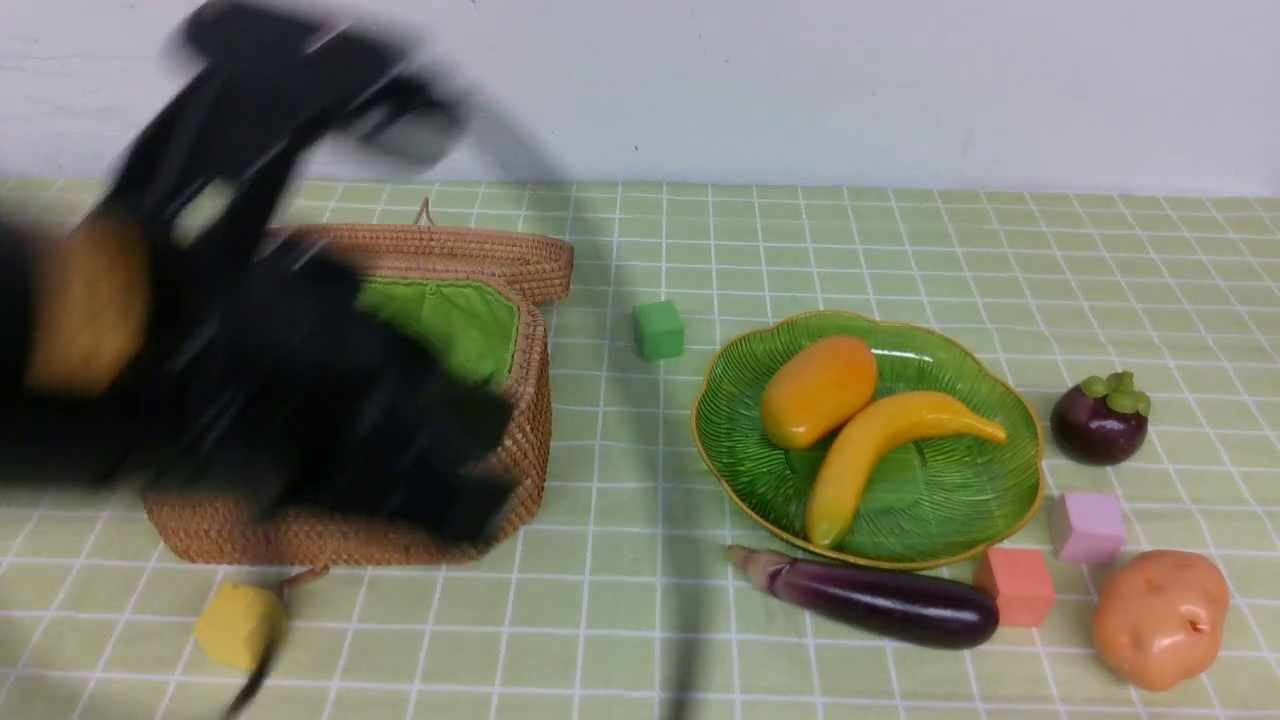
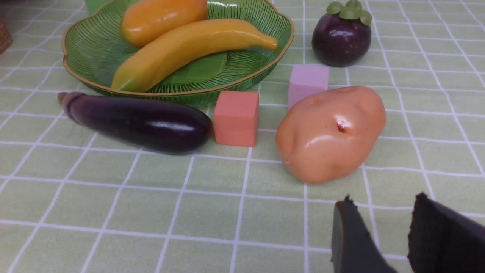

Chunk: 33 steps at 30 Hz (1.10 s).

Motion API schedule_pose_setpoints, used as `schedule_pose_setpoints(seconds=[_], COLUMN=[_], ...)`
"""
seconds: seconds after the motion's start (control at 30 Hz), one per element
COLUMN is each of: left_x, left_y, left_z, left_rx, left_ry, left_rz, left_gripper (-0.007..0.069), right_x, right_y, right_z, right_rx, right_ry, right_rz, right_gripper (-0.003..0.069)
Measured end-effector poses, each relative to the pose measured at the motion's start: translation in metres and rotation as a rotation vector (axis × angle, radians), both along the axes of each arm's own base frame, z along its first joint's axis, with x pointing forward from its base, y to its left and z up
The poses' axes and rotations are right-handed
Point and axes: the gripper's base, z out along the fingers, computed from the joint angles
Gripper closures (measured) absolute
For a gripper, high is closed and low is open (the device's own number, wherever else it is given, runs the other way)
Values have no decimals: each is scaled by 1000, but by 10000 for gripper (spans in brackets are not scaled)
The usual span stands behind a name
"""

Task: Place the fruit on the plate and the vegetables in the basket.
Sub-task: Grab an eggplant with your right arm and place it in the basket on the left.

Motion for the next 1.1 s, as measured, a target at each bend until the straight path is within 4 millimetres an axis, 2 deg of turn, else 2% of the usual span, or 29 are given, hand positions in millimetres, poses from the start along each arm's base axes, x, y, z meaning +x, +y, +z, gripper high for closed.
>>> schedule_pose_setpoints(seconds=[0.03,0.2,0.33,0.4,0.47,0.5,0.6,0.67,0.77,0.87,0.93,0.97,1.0,1.07,1.1], left_x=[-13,-55,-77,-90,-94,-97,-99,-99,-99,-99,-99,-99,-99,-99,-99], left_y=[12,49,69,80,84,86,88,88,88,88,88,88,88,88,88], left_z=[-14,-62,-87,-102,-108,-116,-121,-120,-120,-120,-120,-120,-120,-120,-120], left_rx=[-45,-185,-277,-342,-367,-383,-413,-423,-429,-430,-430,-430,-430,-430,-430], left_ry=[-31,-121,-196,-245,-266,-280,-307,-317,-324,-324,-324,-324,-324,-324,-324], left_rz=[8,29,29,29,29,28,28,28,28,28,28,28,28,28,28], left_gripper=[638,638,638,638,638,638,638,638,638,638,638,638,638,638,638], right_x=[0,0,0,1,2,3,4,5,4,3,8,10,20,36,48], right_y=[0,0,0,3,4,5,5,3,5,16,25,27,34,37,36], right_z=[0,0,0,2,4,6,16,21,25,56,85,90,115,140,146], right_rx=[0,0,14,155,257,362,589,687,739,660,531,502,378,283,251], right_ry=[0,0,-7,-30,-47,-67,-146,-187,-178,-77,45,75,234,369,446], right_rz=[0,0,-2,-14,-26,-38,-73,-96,-82,34,135,156,258,329,344], right_gripper=[419,419,419,419,419,419,419,425,446,523,582,592,629,650,655])
